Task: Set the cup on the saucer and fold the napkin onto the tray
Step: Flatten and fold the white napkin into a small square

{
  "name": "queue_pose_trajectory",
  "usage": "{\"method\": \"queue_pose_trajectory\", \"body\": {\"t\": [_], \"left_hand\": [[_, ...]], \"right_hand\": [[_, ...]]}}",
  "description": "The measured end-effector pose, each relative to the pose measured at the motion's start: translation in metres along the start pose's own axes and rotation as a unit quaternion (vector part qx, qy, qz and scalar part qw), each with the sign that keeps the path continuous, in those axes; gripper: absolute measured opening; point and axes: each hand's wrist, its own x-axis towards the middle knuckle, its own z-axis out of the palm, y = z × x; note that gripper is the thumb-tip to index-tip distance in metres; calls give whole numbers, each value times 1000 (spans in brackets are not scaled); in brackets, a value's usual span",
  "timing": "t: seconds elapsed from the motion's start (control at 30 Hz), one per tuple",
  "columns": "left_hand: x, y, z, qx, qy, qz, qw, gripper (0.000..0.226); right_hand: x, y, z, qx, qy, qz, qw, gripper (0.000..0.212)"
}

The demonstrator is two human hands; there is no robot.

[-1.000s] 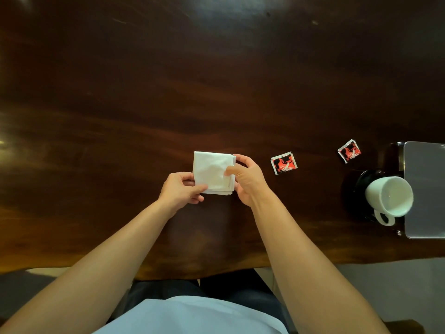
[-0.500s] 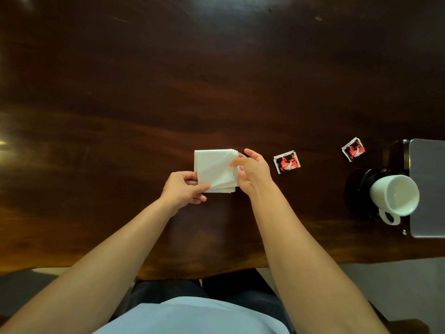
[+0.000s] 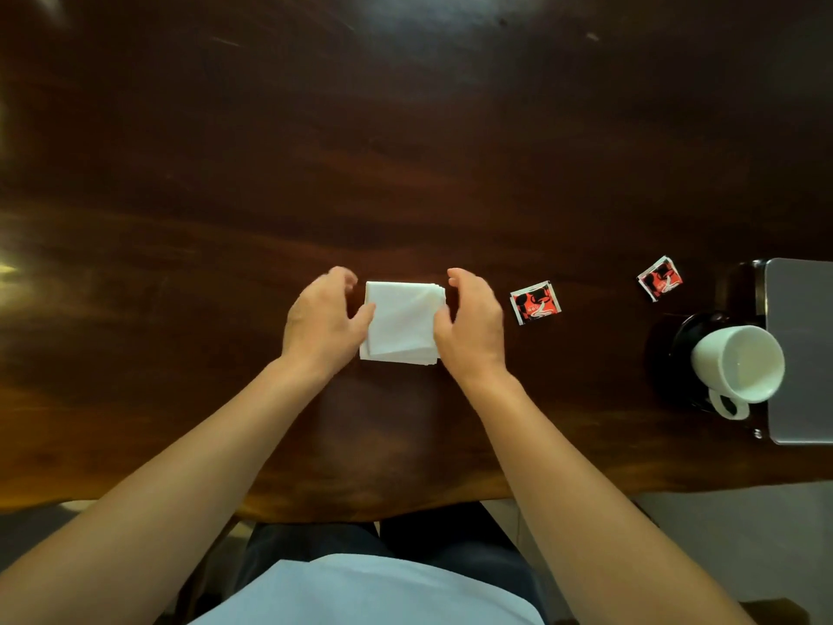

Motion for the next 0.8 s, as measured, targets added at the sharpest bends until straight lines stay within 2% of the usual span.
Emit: {"method": "queue_pose_trajectory", "body": {"t": [0.03, 0.1, 0.17, 0.2, 0.27, 0.33, 0.4, 0.47, 0.6, 0.8], "left_hand": [[-3, 1, 7, 24, 31, 74, 996, 45], [-5, -1, 25, 80, 21, 186, 979, 56], [-3, -8, 39, 112, -21, 212, 971, 64], [-2, -13, 41, 116, -27, 196, 973, 68], [-4, -20, 40, 84, 3, 139, 987, 69], [-12, -18, 32, -4, 41, 64, 997, 48], [-18, -12, 26, -79, 29, -15, 996, 26], [-22, -7, 26, -101, 1, -69, 992, 22], [-24, -4, 27, -137, -21, -151, 979, 16], [-21, -9, 22, -152, -50, -159, 974, 8]], "right_hand": [[-6, 0, 9, -15, -15, -41, 999, 51], [-14, 2, 28, -80, -58, -114, 989, 55], [-15, 8, 44, -153, -70, -154, 974, 61], [-15, 11, 48, -169, -55, -150, 973, 65], [-18, 14, 49, -148, -15, -86, 985, 71], [-21, 12, 43, -63, -1, 18, 998, 70], [-21, 10, 37, 1, -3, 117, 993, 65], [-21, 8, 31, 53, -8, 179, 982, 51], [-23, 6, 22, 122, -18, 218, 968, 26], [-21, 10, 25, 136, -54, 242, 959, 21]]}}
